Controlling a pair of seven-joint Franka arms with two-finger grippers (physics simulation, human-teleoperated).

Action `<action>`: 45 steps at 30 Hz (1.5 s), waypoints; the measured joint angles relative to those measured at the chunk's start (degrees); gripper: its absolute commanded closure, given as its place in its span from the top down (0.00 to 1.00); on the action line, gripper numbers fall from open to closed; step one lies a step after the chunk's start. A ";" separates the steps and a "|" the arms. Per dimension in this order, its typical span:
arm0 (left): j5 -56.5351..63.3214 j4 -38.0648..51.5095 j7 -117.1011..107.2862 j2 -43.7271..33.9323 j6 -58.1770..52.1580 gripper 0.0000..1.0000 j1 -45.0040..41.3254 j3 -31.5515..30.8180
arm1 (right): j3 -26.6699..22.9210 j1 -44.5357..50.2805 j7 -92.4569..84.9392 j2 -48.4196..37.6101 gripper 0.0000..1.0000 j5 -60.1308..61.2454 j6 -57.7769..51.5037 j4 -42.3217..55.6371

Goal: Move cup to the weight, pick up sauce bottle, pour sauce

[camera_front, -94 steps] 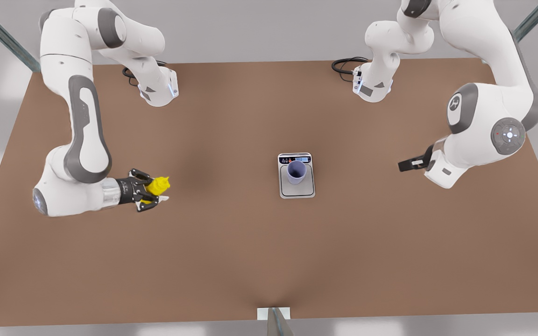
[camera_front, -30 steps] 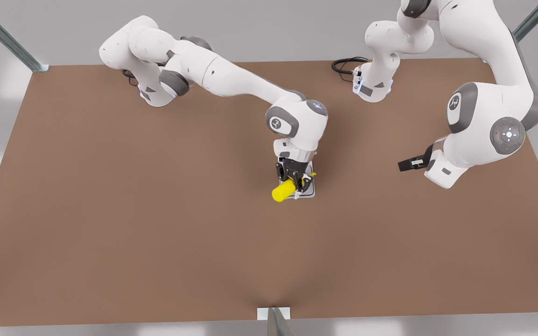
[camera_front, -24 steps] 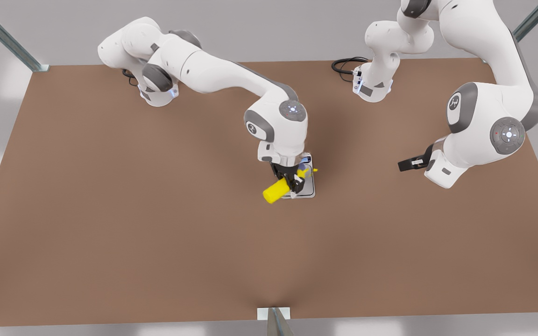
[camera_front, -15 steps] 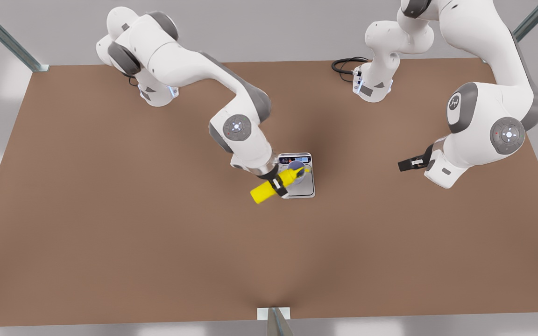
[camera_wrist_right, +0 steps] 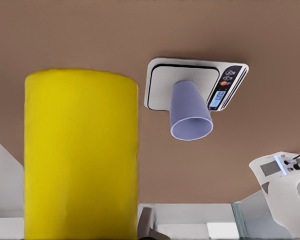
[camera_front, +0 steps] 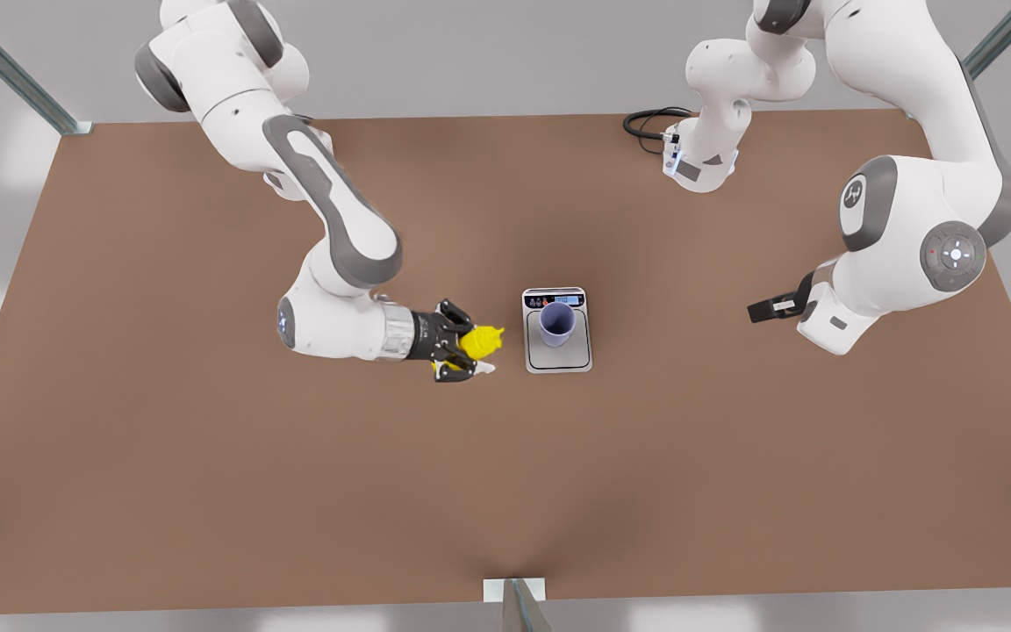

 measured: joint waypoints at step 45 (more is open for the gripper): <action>0.99 0.00 0.09 0.26 0.03 1.00 0.00 -0.09 | 0.87 -33.63 -56.30 17.26 0.75 7.49 -33.49 -24.38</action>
